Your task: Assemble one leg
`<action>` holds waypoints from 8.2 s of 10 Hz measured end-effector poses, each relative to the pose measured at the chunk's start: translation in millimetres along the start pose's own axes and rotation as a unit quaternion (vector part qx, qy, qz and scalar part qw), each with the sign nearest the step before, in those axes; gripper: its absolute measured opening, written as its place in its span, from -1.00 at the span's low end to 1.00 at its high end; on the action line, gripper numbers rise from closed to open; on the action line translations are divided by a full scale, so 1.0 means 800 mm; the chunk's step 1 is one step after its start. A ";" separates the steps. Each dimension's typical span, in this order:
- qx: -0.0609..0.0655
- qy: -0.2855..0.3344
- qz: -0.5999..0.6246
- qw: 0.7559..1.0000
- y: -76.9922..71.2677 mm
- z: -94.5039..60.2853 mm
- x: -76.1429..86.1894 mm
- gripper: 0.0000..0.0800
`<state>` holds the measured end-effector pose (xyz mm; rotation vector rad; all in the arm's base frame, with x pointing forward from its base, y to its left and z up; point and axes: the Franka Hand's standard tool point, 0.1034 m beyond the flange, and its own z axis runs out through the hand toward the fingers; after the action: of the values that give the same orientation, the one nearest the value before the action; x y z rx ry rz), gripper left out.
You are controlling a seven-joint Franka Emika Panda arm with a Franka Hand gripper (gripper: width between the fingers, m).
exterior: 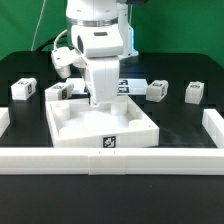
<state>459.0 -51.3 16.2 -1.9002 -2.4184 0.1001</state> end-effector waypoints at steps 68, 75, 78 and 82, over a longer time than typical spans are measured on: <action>0.378 -0.191 0.792 0.439 -0.022 -0.004 0.276 0.62; 0.373 -0.197 0.788 0.447 -0.025 0.010 0.292 0.24; 0.373 -0.197 0.788 0.447 -0.025 0.010 0.292 -0.10; 0.373 -0.197 0.788 0.447 -0.025 0.010 0.292 -0.28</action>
Offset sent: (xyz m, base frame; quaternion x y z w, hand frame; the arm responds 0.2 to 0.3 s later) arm 0.0066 0.0615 0.0040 -0.0156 0.0001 0.0818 0.9965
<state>383.9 171.2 12.3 -2.6479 0.4258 1.3739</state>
